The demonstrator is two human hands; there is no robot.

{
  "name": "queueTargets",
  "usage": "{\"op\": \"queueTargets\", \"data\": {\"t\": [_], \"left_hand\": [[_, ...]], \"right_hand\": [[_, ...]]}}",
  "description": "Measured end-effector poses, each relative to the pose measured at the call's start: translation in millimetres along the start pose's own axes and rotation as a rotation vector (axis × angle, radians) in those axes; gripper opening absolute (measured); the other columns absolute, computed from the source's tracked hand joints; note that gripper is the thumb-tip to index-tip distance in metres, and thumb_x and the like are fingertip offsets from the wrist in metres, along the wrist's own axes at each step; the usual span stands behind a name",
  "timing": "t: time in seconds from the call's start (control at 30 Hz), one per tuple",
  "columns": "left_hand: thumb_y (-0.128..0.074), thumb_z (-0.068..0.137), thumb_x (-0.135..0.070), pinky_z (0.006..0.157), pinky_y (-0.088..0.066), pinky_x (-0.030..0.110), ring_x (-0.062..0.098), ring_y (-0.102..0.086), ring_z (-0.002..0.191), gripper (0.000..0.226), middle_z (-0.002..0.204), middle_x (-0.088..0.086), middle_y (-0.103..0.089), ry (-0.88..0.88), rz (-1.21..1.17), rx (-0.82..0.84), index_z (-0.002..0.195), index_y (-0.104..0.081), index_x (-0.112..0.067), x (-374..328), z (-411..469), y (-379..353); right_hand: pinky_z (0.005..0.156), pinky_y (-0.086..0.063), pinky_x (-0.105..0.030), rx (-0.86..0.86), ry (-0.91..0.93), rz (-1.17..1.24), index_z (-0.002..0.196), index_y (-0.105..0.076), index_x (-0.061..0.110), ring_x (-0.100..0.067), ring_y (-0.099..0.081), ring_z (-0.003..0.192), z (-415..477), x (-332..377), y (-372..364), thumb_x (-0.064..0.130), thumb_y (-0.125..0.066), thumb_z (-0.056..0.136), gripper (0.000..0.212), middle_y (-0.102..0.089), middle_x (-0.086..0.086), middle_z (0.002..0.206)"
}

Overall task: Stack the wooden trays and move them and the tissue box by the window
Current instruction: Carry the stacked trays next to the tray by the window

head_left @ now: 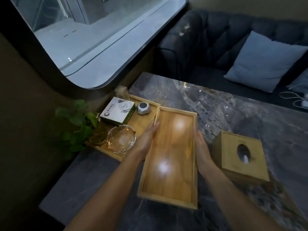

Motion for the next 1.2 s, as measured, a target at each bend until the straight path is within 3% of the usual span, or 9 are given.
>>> {"op": "queueTargets", "data": {"t": [0.07,0.17,0.37,0.57,0.7,0.83,0.93,1.03,1.2], "left_hand": [[-0.043,0.095,-0.033,0.1,-0.047,0.038,0.016,-0.056,0.119,0.046,0.138,0.003,-0.054,0.015,-0.02,0.027,0.14,-0.042,-0.024,13,11,0],[-0.043,0.095,-0.03,0.072,-0.057,0.023,0.009,-0.07,0.096,0.037,0.115,-0.002,-0.069,0.03,-0.035,0.081,0.131,-0.053,-0.022,27,24,-3],[-0.038,0.098,-0.023,0.066,-0.056,0.018,0.006,-0.071,0.091,0.042,0.105,-0.003,-0.073,0.02,-0.058,0.16,0.139,-0.042,-0.013,34,37,-11],[-0.033,0.1,-0.022,0.079,-0.054,0.017,0.009,-0.064,0.105,0.043,0.129,0.009,-0.057,-0.019,0.052,0.139,0.142,-0.037,-0.011,29,34,-11],[-0.039,0.097,-0.037,0.113,-0.033,0.043,0.018,-0.04,0.134,0.052,0.15,0.004,-0.04,0.0,0.239,0.054,0.146,-0.03,-0.022,26,19,-5],[-0.045,0.095,-0.035,0.093,-0.044,0.023,-0.009,-0.055,0.106,0.036,0.12,-0.02,-0.057,0.018,0.249,0.051,0.13,-0.045,-0.042,42,-24,14],[-0.045,0.095,-0.028,0.095,-0.045,0.023,-0.003,-0.056,0.109,0.039,0.122,-0.013,-0.057,0.059,0.236,-0.039,0.135,-0.047,-0.028,63,-56,32],[-0.043,0.097,-0.028,0.08,-0.043,0.006,-0.018,-0.05,0.095,0.042,0.113,-0.025,-0.051,0.084,0.268,-0.113,0.138,-0.042,-0.023,77,-77,36],[-0.038,0.098,-0.028,0.095,-0.035,0.023,0.005,-0.046,0.114,0.042,0.124,-0.011,-0.049,0.112,0.227,-0.163,0.14,-0.042,-0.018,82,-82,34]], "right_hand": [[0.09,-0.049,-0.041,-0.022,-0.001,0.018,0.14,-0.037,0.02,-0.026,-0.057,0.116,4,-8,5,0.052,-0.049,0.084,0.066,-0.054,-0.011,0.134],[0.096,-0.047,-0.043,-0.06,-0.002,0.006,0.14,-0.038,0.023,-0.023,-0.057,0.116,6,-18,13,0.053,-0.05,0.081,0.067,-0.056,-0.008,0.134],[0.107,-0.038,-0.052,-0.128,-0.035,-0.01,0.141,-0.035,0.022,-0.027,-0.051,0.124,11,-30,22,0.053,-0.052,0.08,0.071,-0.052,-0.01,0.139],[0.113,-0.029,-0.051,-0.143,-0.052,-0.064,0.145,-0.029,0.025,-0.024,-0.043,0.131,19,-37,26,0.05,-0.05,0.088,0.066,-0.044,-0.005,0.146],[0.109,-0.034,-0.052,-0.127,-0.072,-0.055,0.144,-0.03,0.027,-0.023,-0.047,0.128,14,-39,30,0.054,-0.05,0.085,0.068,-0.047,-0.005,0.143],[0.107,-0.038,-0.051,-0.104,-0.118,-0.039,0.145,-0.03,0.023,-0.023,-0.048,0.128,-11,-53,36,0.055,-0.049,0.084,0.071,-0.045,-0.007,0.145],[0.105,-0.041,-0.046,-0.039,-0.109,-0.056,0.141,-0.038,0.025,-0.018,-0.053,0.123,-37,-61,33,0.055,-0.048,0.084,0.065,-0.052,-0.002,0.14],[0.108,-0.037,-0.047,-0.024,-0.108,-0.059,0.141,-0.038,0.028,-0.016,-0.049,0.127,-55,-70,30,0.054,-0.047,0.085,0.063,-0.05,0.001,0.142],[0.105,-0.041,-0.049,-0.063,-0.113,-0.045,0.141,-0.035,0.032,-0.017,-0.052,0.123,-64,-77,26,0.051,-0.047,0.086,0.059,-0.051,0.001,0.14]]}}
Point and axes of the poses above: each hand's wrist, its own z-axis towards the middle knuckle, its own y-axis out of the back of the hand, x = y × z, the point moved 9 cm from there along z, towards the middle knuckle
